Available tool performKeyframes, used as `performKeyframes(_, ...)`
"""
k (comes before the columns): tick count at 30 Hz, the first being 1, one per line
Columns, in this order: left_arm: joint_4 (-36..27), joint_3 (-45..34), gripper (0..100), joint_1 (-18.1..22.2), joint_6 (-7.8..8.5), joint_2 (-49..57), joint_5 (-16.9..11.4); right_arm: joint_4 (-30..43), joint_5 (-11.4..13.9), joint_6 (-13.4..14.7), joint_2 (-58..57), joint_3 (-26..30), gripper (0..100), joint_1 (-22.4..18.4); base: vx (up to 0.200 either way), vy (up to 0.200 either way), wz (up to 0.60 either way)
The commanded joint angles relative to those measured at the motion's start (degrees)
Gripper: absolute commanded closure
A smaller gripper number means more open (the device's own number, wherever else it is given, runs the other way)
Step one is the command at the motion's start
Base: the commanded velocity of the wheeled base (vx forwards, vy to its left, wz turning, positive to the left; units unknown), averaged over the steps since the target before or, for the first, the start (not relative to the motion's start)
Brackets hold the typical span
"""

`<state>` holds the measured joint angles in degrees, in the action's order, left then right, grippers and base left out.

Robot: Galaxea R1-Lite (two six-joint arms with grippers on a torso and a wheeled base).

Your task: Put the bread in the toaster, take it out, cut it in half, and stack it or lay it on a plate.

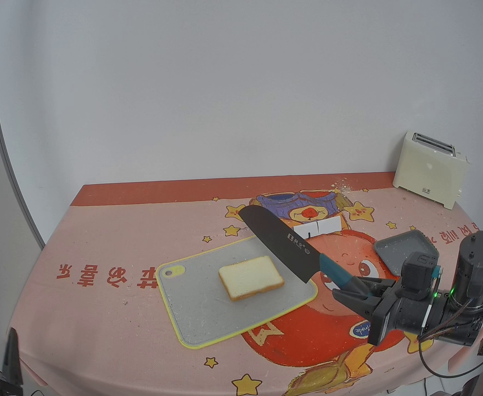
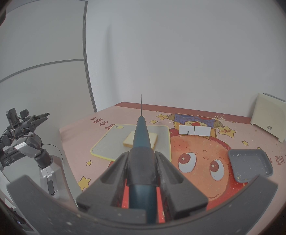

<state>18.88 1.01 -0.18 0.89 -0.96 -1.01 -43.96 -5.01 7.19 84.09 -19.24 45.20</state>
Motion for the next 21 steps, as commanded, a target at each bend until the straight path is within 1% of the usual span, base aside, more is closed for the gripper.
performKeyframes(1, 5.99, 7.78, 0, -0.08, 2.54, -7.47, -5.49, -0.07, -0.61, 0.01, 0.64, 0.08, 100, 1.73, 0.0, 0.0, 0.0)
performKeyframes(2, 5.81, 9.1, 0, -0.08, 2.54, -8.79, -5.58, -0.07, -0.61, 0.1, 0.64, -0.01, 100, 1.82, 0.0, 0.0, 0.0)
performKeyframes(4, 5.02, 18.59, 0, -0.7, 2.54, -19.16, -5.67, -0.16, -0.44, 0.19, 0.46, -0.45, 100, 1.82, 0.0, 0.0, 0.0)
performKeyframes(6, 5.02, 23.6, 0, -1.4, 2.54, -24.61, -6.02, -0.16, -0.44, 0.28, 0.55, -0.71, 100, 1.82, 0.0, 0.0, 0.0)
performKeyframes(9, 4.94, 31.95, 0, -3.6, 2.71, -34.9, -7.43, -0.16, -0.35, 0.37, 0.72, -0.89, 100, 1.73, 0.0, 0.0, 0.0)
performKeyframes(10, 4.94, 33.53, 0, -4.39, 2.63, -37.01, -8.13, -0.07, -0.35, 0.37, 0.81, -0.89, 100, 1.64, 0.0, 0.0, 0.0)
performKeyframes(13, 4.85, 38.01, 0, -5.53, 3.24, -43.42, -11.12, -0.07, -0.35, 0.28, 0.9, -0.89, 100, 1.47, 0.0, 0.0, 0.0)
performKeyframes(14, 4.85, 38.01, 0, -5.53, 3.24, -43.42, -11.12, -0.07, -0.35, 0.28, 0.9, -0.89, 100, 1.47, 0.0, 0.0, 0.0)
performKeyframes(15, 5.02, 38.98, 0, -5.53, 3.94, -46.59, -13.05, -0.07, -0.35, 0.37, 0.81, -0.8, 100, 1.47, 0.0, 0.0, 0.0)
performKeyframes(16, 5.29, 39.24, 0, -5.88, 5.35, -49.93, -16.39, -0.07, -0.26, 0.37, 0.9, -0.71, 100, 1.47, 0.0, 0.0, 0.0)
performKeyframes(17, 5.37, 39.07, 0, -6.5, 6.32, -51.16, -18.5, -0.07, -0.26, 0.37, 0.9, -0.63, 100, 1.56, 0.0, 0.0, 0.0)
performKeyframes(18, 5.37, 38.71, 0, -7.9, 7.9, -52.39, -22.02, -0.07, -0.26, 0.37, 0.99, -0.63, 100, 1.56, 0.0, 0.0, 0.0)
performKeyframes(19, 5.37, 38.45, 0, -9.4, 9.04, -53.44, -24.3, -0.07, -0.26, 0.37, 1.16, -0.63, 100, 1.73, 0.0, 0.0, 0.0)
performKeyframes(21, 5.29, 38.36, 0, -10.63, 9.48, -55.55, -25.44, -0.07, -0.26, 0.37, 2.04, -0.63, 100, 1.82, 0.0, 0.0, 0.0)
